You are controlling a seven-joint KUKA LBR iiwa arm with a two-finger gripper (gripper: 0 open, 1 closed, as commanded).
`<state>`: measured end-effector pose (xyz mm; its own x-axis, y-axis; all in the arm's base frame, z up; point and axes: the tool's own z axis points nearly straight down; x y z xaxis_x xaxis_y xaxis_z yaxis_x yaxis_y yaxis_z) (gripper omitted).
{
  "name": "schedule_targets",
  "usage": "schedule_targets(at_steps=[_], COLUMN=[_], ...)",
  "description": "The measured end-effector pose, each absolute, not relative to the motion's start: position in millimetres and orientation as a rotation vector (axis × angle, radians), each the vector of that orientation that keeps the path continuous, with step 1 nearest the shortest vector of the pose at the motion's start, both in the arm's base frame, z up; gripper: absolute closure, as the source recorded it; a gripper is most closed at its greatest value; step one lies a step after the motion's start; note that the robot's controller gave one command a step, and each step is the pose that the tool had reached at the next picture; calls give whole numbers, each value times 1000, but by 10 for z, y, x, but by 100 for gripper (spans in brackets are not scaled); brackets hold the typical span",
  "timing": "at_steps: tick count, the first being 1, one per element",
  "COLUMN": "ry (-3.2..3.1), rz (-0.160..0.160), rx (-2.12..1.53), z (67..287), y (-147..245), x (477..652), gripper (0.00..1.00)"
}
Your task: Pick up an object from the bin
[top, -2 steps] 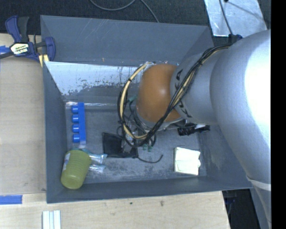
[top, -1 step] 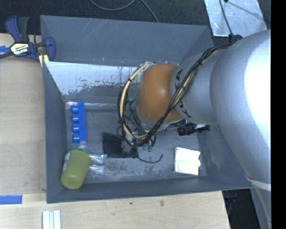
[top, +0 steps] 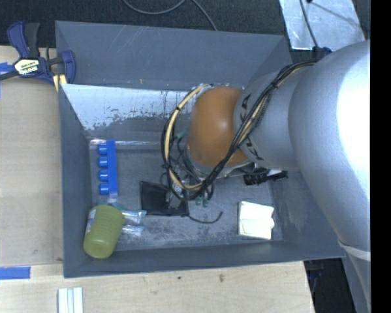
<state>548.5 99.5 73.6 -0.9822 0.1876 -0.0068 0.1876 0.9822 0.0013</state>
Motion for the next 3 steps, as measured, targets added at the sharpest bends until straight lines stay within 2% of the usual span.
schedule_targets(at_steps=[3], ry=[3118], rz=[3], rx=[293], z=[1147], y=[993], x=[5493], gripper=[100])
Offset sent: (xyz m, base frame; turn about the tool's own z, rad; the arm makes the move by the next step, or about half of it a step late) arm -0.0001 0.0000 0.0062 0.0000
